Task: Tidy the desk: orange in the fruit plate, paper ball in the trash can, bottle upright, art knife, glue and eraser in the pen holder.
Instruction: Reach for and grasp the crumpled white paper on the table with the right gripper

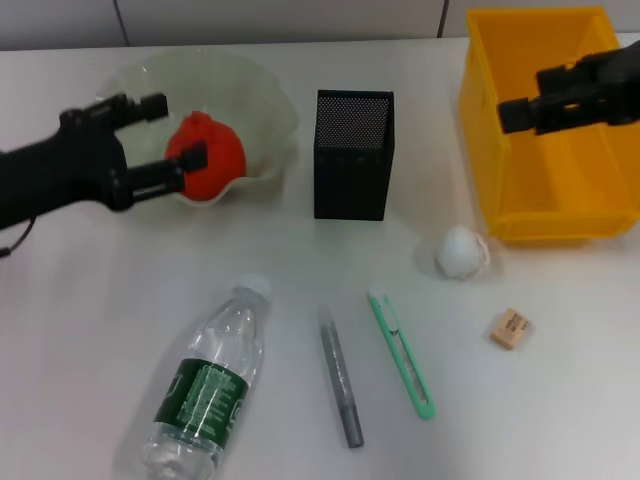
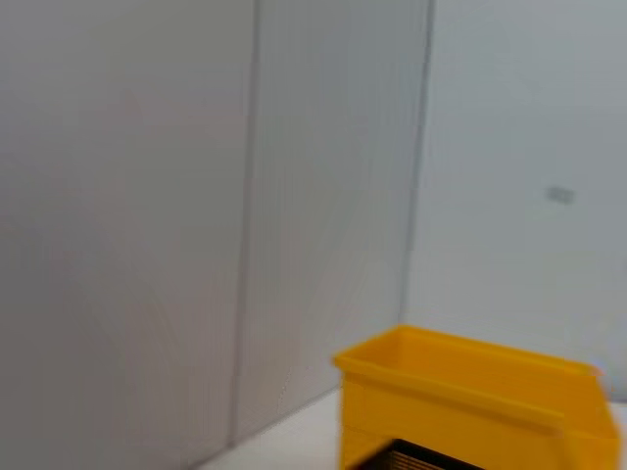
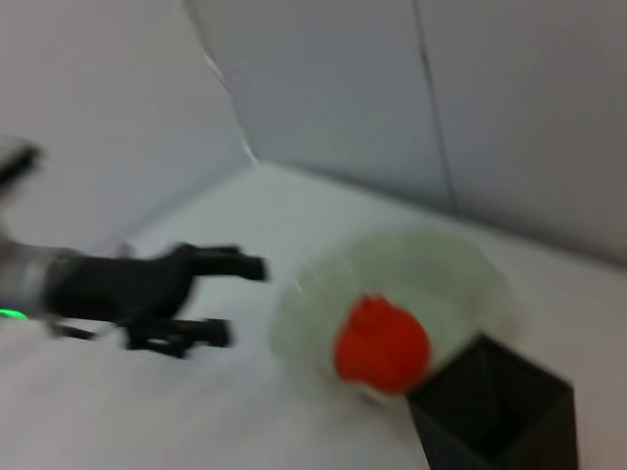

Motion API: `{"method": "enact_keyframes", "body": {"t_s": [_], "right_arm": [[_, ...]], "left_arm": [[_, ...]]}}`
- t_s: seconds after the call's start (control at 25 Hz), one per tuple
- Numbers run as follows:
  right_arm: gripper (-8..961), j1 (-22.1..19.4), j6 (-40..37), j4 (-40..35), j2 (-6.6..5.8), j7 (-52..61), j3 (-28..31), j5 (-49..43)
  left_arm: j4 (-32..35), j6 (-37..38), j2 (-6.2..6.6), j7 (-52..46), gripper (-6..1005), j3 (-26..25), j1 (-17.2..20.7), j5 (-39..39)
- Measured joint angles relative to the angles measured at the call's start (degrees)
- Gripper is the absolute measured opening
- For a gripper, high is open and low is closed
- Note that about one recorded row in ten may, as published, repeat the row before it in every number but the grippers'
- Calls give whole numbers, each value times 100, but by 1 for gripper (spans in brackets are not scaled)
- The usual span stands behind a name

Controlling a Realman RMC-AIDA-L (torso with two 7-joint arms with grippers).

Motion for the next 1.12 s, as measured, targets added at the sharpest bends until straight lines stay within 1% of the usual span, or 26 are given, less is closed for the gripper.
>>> {"method": "enact_keyframes", "body": {"t_s": [0.08,0.16,0.2,0.32,0.44,0.56,0.68,0.96,1.0,1.12], "right_arm": [[795,204,18,-175,0,727,-515,-531],[792,306,102,-273,17,1276,-1030,-1056],[791,329,173,-303,30,1532,-1365,-1354],[790,332,293,-281,50,1968,-2098,-1988],[791,326,336,-198,56,2240,-2581,-2274],[791,280,449,-40,68,2423,-2846,-2450],[790,201,587,219,70,2486,-2986,-2544],[789,43,977,686,74,2504,-3034,-2673],[789,25,1094,858,74,2507,-3028,-2706],[789,7,1233,1011,75,2507,-3046,-2705]], "left_arm": [[-61,68,-19,89,812,4,91,2],[-151,69,-34,221,817,9,147,2],[-217,57,-38,276,819,11,164,3],[-367,49,-8,296,821,13,168,4],[-422,52,9,326,821,16,164,13],[-427,120,13,359,821,27,162,134],[-429,266,14,370,822,33,155,320],[-439,342,-31,532,822,33,176,484],[-442,339,-33,549,822,32,176,507],[-446,339,-34,571,822,32,176,514]]}}
